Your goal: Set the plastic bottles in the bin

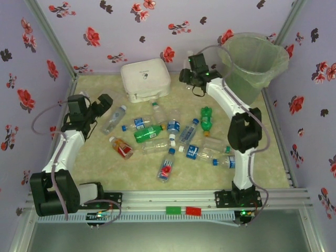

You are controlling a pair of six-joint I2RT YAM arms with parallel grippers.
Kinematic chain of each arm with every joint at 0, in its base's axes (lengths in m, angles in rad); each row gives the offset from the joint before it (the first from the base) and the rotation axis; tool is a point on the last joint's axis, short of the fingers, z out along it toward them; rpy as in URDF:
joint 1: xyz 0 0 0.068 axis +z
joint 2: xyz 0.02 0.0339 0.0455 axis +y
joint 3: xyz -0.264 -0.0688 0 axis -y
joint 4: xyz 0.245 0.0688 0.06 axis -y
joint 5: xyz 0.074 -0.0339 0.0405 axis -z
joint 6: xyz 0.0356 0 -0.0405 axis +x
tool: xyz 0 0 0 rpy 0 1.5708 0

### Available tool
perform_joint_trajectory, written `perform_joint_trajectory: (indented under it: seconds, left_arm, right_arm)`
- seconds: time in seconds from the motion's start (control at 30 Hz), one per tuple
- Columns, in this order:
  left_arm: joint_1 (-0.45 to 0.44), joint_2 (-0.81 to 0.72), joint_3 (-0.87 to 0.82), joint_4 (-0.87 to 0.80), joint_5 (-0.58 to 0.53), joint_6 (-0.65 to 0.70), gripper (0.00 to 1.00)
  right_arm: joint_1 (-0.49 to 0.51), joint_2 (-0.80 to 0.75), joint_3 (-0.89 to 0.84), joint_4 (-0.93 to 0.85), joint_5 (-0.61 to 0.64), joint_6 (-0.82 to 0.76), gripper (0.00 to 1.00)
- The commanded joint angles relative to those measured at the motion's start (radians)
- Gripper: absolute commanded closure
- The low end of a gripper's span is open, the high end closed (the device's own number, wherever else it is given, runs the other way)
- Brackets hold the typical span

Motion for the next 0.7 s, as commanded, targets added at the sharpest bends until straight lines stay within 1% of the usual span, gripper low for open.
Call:
perform_joint_trajectory:
  seconds: [0.0, 0.1, 0.33, 0.53, 0.67]
  left_arm:
    - [-0.034, 0.023, 0.012, 0.081, 0.027, -0.03, 0.0]
    - [-0.076, 0.061, 0.05, 0.094, 0.028, -0.022, 0.0]
    - [-0.176, 0.177, 0.17, 0.076, 0.03, 0.022, 0.0]
    - [-0.255, 0.252, 0.266, 0.029, 0.043, 0.104, 0.0]
    - [-0.297, 0.284, 0.303, -0.019, 0.042, 0.16, 0.0]
  right_arm:
    - [-0.016, -0.097, -0.026, -0.029, -0.06, -0.093, 0.57]
    - [-0.045, -0.166, -0.007, -0.089, -0.083, -0.129, 0.58]
    - [-0.193, -0.27, 0.101, -0.162, -0.143, -0.14, 0.59]
    - [-0.351, -0.287, 0.172, -0.148, -0.102, -0.134, 0.59]
    - [-0.425, -0.255, 0.202, -0.092, -0.056, -0.116, 0.59]
